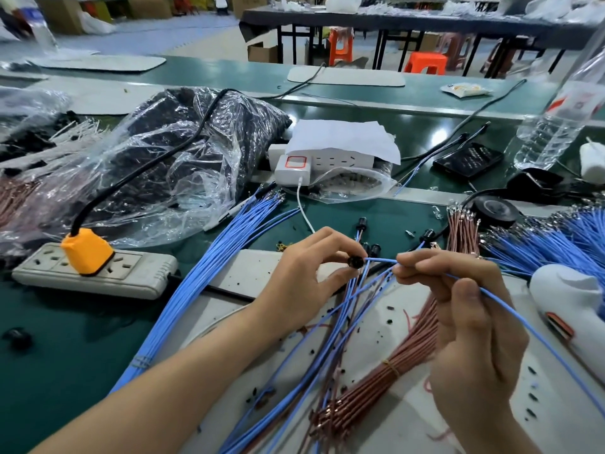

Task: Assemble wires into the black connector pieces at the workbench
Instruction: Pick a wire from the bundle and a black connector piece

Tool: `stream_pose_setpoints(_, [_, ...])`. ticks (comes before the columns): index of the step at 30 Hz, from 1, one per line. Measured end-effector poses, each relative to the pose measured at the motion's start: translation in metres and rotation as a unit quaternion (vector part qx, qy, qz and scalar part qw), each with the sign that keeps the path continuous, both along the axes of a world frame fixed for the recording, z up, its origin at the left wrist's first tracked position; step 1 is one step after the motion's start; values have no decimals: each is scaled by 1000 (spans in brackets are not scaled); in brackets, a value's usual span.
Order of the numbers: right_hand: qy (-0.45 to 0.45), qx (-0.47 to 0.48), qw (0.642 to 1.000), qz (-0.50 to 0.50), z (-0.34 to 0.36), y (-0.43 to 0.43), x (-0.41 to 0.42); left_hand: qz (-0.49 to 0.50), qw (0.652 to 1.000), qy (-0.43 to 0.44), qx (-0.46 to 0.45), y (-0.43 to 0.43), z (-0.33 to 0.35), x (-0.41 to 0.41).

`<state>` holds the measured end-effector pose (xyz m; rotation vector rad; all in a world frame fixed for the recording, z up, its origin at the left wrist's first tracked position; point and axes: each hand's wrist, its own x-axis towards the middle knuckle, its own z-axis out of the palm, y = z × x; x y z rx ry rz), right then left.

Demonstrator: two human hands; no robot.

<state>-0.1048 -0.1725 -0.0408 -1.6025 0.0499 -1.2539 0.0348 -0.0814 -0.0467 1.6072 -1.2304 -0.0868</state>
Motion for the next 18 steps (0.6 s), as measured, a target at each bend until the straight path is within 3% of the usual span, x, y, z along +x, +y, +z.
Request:
stream_pose_setpoints(12, [47,-49,998,-8,-4,-1,1,-8,998,-55,9,1,0,-2])
stream_pose_setpoints(18, [103,-16,994,33,-8,-1,4,-30,996,-85,4,2,-2,-2])
